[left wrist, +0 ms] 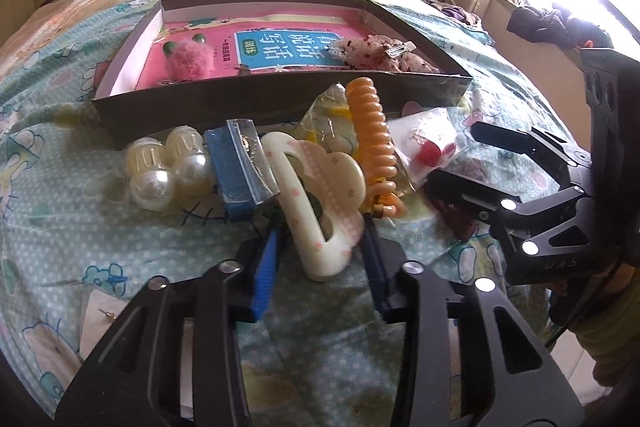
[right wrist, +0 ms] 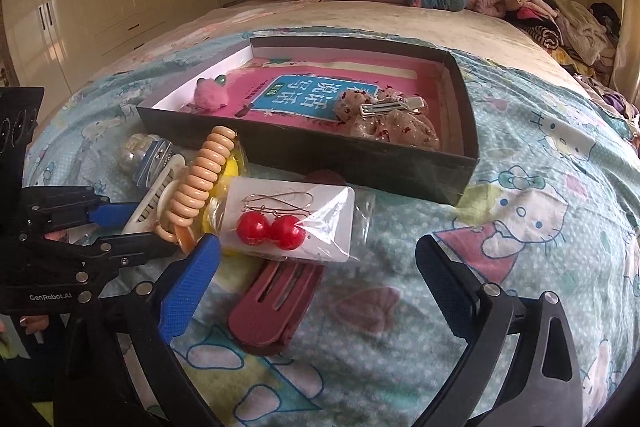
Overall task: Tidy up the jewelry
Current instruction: 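Grasp the white pink-dotted claw clip with the left tool, then grasp the bag of red cherry hair ties with the right tool while the left tool holds the claw clip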
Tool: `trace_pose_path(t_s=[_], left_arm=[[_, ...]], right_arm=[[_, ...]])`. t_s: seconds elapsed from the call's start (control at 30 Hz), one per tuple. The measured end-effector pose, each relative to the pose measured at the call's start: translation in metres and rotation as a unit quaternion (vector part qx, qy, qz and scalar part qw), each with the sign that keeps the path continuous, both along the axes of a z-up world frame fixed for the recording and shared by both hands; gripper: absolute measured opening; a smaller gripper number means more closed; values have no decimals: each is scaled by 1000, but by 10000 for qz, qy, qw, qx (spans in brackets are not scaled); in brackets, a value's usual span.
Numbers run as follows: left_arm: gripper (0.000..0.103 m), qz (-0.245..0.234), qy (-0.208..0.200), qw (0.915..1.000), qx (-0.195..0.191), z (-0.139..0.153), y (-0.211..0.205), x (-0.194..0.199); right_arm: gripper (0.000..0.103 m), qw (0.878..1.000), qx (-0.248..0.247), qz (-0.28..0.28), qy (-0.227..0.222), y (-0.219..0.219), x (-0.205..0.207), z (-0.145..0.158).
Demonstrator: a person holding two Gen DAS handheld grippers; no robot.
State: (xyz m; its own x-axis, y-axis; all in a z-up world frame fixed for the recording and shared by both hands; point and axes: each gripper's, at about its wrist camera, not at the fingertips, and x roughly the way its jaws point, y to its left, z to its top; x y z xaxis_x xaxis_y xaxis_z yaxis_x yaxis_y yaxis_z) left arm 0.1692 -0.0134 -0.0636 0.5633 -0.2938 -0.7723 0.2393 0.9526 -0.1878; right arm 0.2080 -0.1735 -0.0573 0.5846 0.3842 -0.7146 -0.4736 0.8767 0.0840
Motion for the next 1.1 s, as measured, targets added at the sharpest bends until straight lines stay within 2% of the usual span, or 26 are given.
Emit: trace_pose_path(t_s=[0.27, 0.3, 0.33, 0.4, 0.47, 0.53, 0.6, 0.7, 0.87, 1.0, 1.1], left_arm=[[27, -47, -75, 10000, 42, 4, 1, -6], [27, -54, -85, 9999, 34, 5, 1, -7], [27, -61, -99, 9999, 23, 5, 1, -8], [27, -71, -117, 9999, 6, 7, 1, -10], [27, -85, -141, 9999, 0, 8, 1, -12], [27, -96, -174, 9998, 6, 10, 0, -14], [26, -108, -196, 9998, -11, 11, 1, -15], [26, -114, -217, 9997, -23, 13, 0, -17], [26, -85, -264, 9996, -47, 17, 2, -19], [26, -40, -324, 9994, -99, 22, 5, -21], [26, -27, -352, 9993, -126, 25, 7, -21]], right_arm=[[95, 10000, 15, 27, 93, 12, 6, -6], [92, 10000, 27, 16, 79, 12, 5, -6], [84, 10000, 23, 5, 69, 10, 5, -6], [79, 9999, 40, -17, 97, 8, 5, -7], [69, 9999, 65, -72, 81, 6, 4, -6], [53, 9999, 119, -106, 56, 0, 3, -5], [45, 9998, 149, -143, 44, -6, 1, -4], [38, 9997, 134, -186, -25, -13, -3, -4], [39, 9992, -201, -216, -266, -10, -6, -2], [58, 9982, -390, -268, -368, -6, -1, -3], [62, 9960, -621, -218, -608, 1, -3, -1]])
